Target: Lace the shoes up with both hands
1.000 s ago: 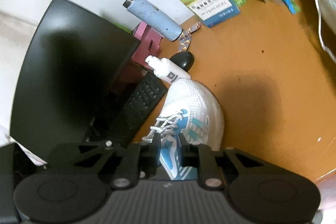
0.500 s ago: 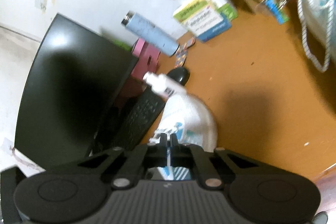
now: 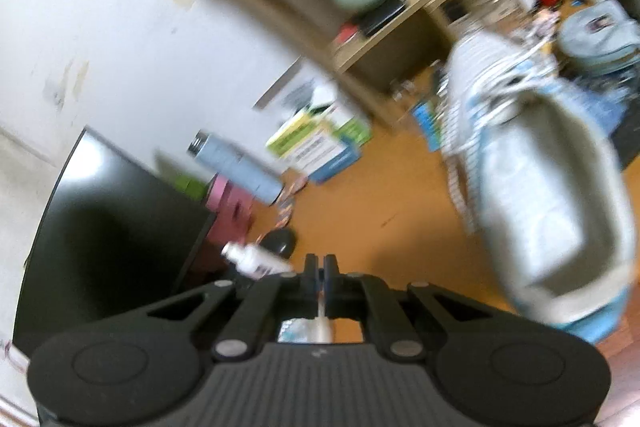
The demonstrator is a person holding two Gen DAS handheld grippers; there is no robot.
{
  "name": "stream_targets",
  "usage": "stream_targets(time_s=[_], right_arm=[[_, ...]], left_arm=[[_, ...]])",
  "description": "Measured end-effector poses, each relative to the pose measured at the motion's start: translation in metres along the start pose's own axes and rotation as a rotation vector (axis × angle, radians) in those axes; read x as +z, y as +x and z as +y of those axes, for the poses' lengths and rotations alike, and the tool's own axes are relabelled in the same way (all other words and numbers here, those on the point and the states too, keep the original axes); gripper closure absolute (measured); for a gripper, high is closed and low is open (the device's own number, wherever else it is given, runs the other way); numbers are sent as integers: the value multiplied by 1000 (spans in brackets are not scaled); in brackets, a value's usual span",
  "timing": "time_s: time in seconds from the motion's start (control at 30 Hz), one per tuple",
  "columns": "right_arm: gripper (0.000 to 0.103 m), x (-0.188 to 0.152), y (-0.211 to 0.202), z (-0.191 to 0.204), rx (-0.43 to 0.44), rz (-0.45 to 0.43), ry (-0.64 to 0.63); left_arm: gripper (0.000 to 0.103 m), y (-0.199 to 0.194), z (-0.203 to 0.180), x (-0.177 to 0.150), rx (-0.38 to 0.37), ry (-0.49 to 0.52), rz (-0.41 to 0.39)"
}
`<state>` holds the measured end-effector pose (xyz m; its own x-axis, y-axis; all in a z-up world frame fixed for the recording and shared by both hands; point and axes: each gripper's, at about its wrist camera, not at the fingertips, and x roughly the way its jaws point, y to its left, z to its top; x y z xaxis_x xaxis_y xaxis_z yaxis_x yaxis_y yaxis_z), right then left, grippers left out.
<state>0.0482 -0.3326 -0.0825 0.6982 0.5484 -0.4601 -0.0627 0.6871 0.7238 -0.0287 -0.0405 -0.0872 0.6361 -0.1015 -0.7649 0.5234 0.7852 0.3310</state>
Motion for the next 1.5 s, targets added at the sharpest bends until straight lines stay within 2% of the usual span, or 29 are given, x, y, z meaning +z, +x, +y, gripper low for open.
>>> stream_targets(time_s=[0.37,0.53,0.67,0.73,0.77,0.83,0.9,0.93,0.97,1.03,1.07,1.13,1.2,1.33,1.37,1.4,1.5], right_arm=[[101,15,-41,-29,-94,-141,55],[101,21,-60,-40,-143,-192,70],[101,20,-64,-40,-170,-205,61],[100,18,-60,-37,-160,-167,43],[96,17,-57,-32,-154,-143,21],[87,12,-50,-13,-156,-103,-73],[47,3,-41,16,-150,-56,-199],[42,-4,-37,29,-141,-36,-250],[41,-8,-33,37,-134,-25,-273],[38,-20,-21,56,-106,26,-327],[33,-26,-15,64,-96,50,-344],[23,-38,-1,80,-78,101,-376],[16,-51,10,98,-82,145,-416],[7,-66,21,127,-106,178,-517],[4,-67,22,131,-116,179,-534],[2,-68,22,135,-126,181,-549],[1,-71,22,149,-155,179,-606]], left_arm=[[75,-2,1,-1,1,-11,7],[71,-3,3,-3,4,-19,5],[66,-5,2,-3,1,-24,2],[65,-8,4,-2,-6,-45,2],[64,-11,7,-2,-9,-66,-2],[53,-16,12,-1,-16,-107,-12],[45,-24,18,0,-7,-154,-34],[41,-28,21,0,-2,-178,-45],[39,-32,24,1,3,-201,-55],[24,-38,32,3,14,-262,-69],[20,-40,39,4,6,-314,-64],[8,-40,42,5,2,-346,-45],[6,-40,45,7,5,-390,-24],[5,-48,51,9,95,-526,-58],[5,-48,51,10,102,-532,-59],[5,-49,50,11,135,-546,-57],[5,-51,47,13,173,-542,-46]])
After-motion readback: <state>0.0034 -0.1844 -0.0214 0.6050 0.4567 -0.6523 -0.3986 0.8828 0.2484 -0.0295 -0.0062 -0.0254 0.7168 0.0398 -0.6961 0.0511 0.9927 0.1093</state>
